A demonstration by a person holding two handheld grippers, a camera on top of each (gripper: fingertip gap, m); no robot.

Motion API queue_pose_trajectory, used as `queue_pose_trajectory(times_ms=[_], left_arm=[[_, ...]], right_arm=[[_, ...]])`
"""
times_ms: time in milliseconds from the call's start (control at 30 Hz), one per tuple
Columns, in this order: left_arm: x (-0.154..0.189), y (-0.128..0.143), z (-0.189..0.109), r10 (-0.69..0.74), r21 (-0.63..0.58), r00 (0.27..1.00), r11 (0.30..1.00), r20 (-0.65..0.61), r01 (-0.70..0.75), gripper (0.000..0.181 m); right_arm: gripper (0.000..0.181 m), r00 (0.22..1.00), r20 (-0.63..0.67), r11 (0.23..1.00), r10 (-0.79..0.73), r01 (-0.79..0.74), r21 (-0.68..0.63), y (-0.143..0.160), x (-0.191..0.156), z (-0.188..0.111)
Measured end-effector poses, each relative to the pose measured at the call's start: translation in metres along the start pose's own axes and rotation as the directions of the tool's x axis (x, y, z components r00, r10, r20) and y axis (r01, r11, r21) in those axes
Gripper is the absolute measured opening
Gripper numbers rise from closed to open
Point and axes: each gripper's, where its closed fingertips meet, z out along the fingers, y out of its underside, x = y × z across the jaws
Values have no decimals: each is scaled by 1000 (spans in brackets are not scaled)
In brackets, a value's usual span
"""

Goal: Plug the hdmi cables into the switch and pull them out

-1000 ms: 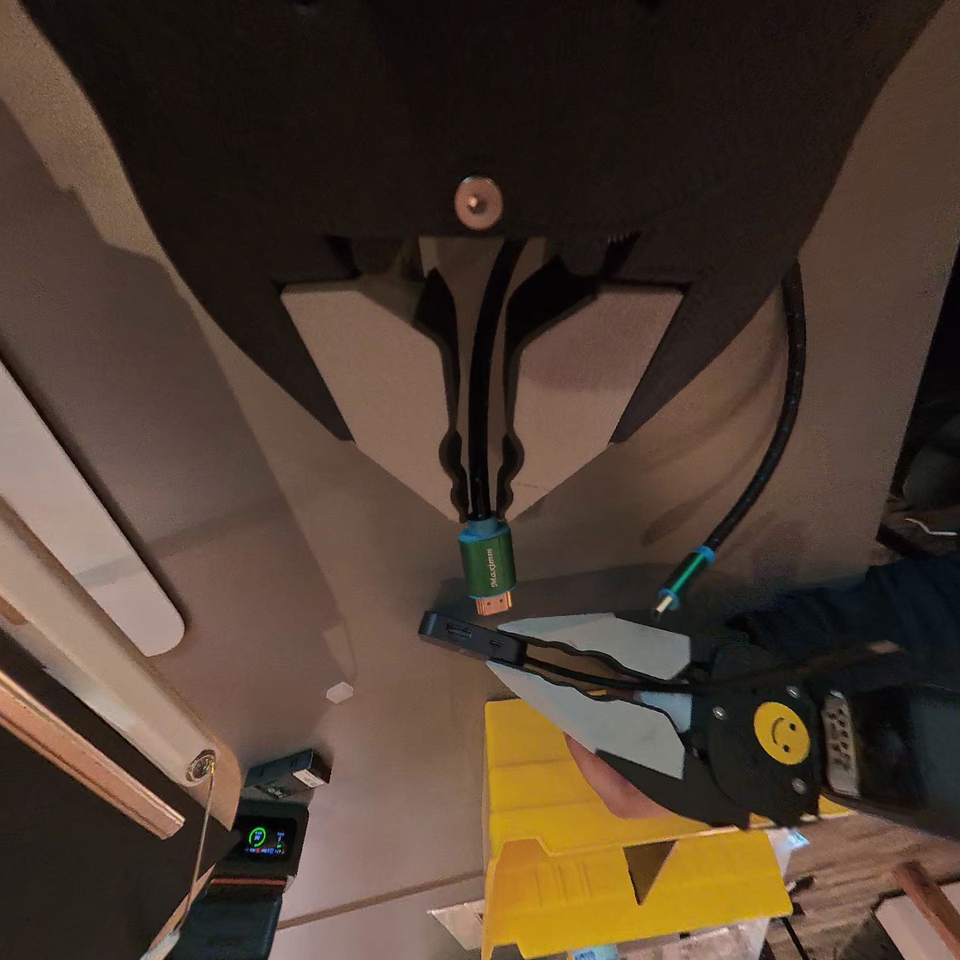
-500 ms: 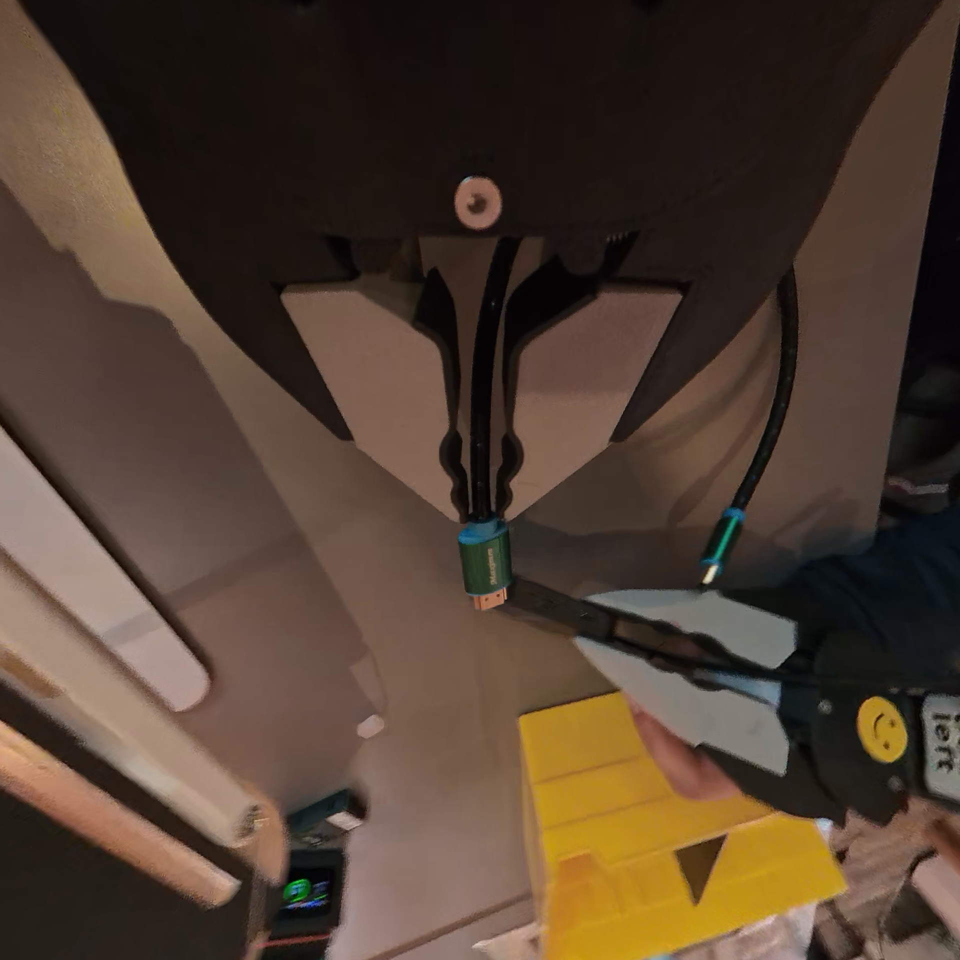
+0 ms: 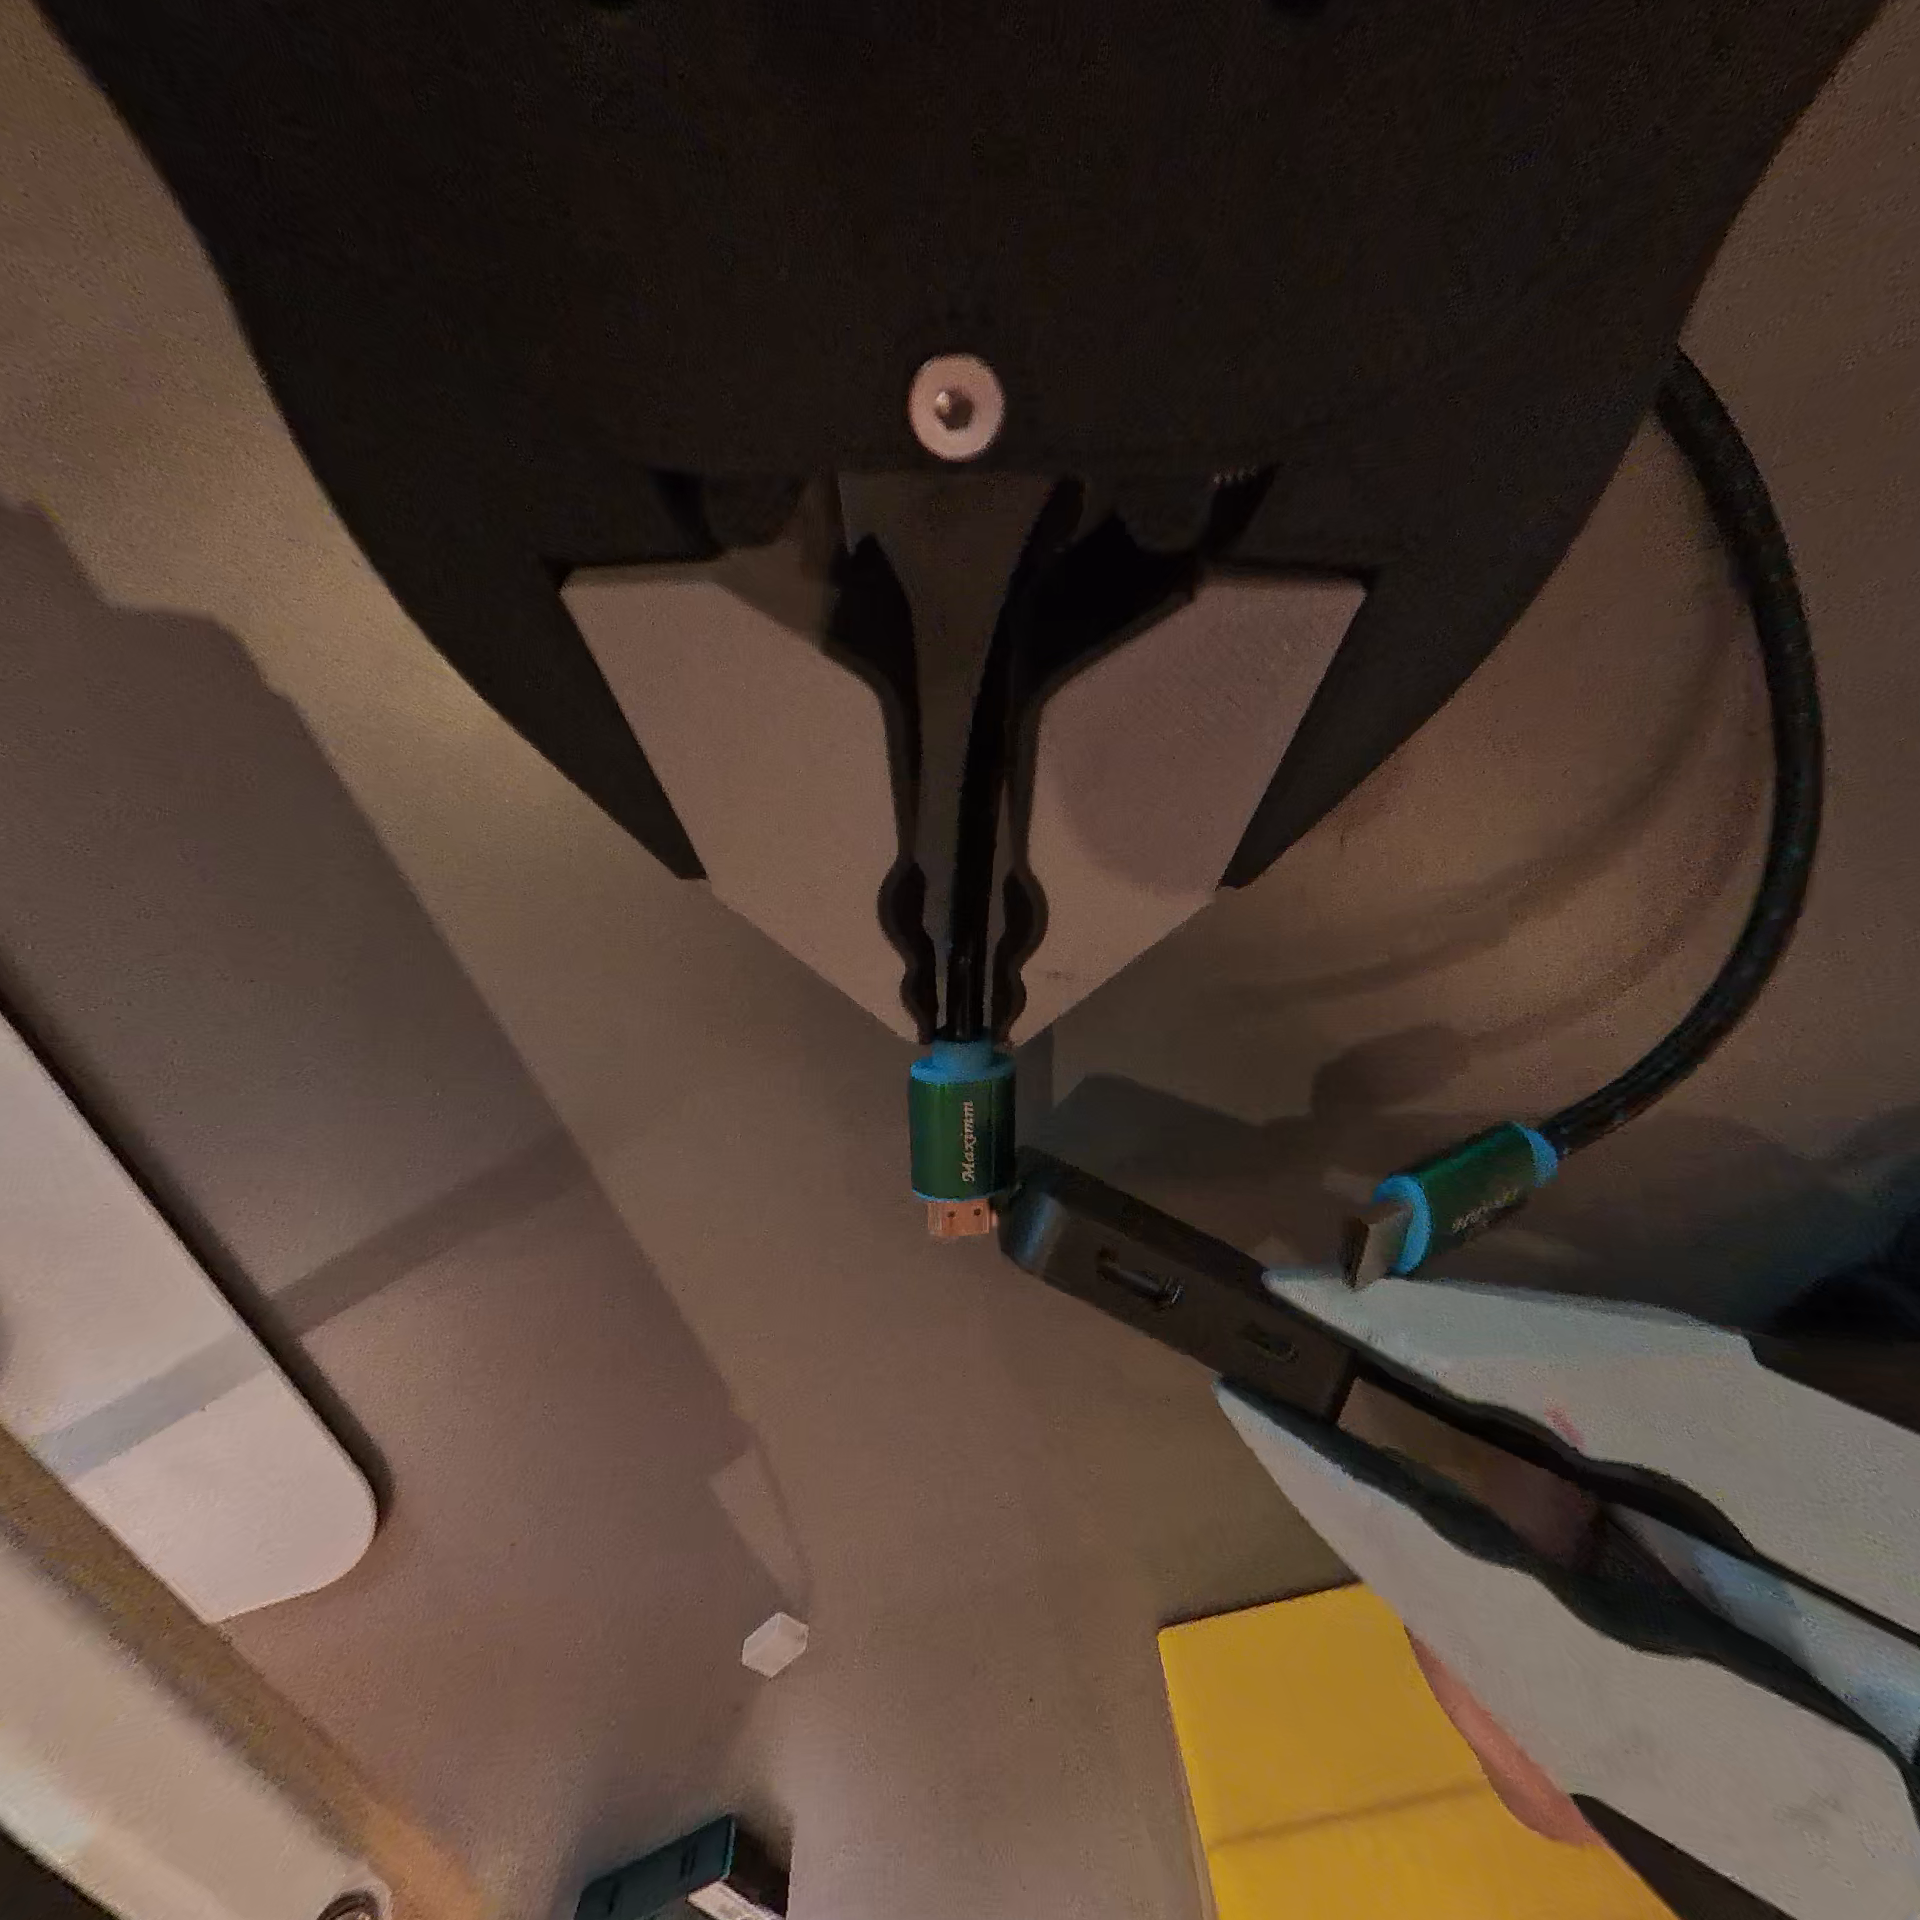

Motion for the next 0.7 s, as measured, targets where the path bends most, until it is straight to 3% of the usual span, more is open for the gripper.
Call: queue_pose_trajectory(times_ms=[100, 433, 533, 700], left_arm=[[-3, 2, 2, -17, -15, 1000, 1000, 9, 17, 11], [5, 19, 12, 124, -140, 992, 983, 31, -118, 10], [4, 29, 14, 213, -199, 976, 959, 49, -200, 10], [6, 27, 17, 332, -188, 940, 931, 80, -313, 11]], right_arm=[[8, 999, 19, 1000, 28, -28, -1, 0, -1, 2], [7, 999, 28, 1000, 25, -25, 12, -1, -1, 4], [8, 999, 35, 1000, 20, -20, 13, -1, -2, 4], [8, 999, 39, 1000, 24, -24, -2, 2, -1, 5]])
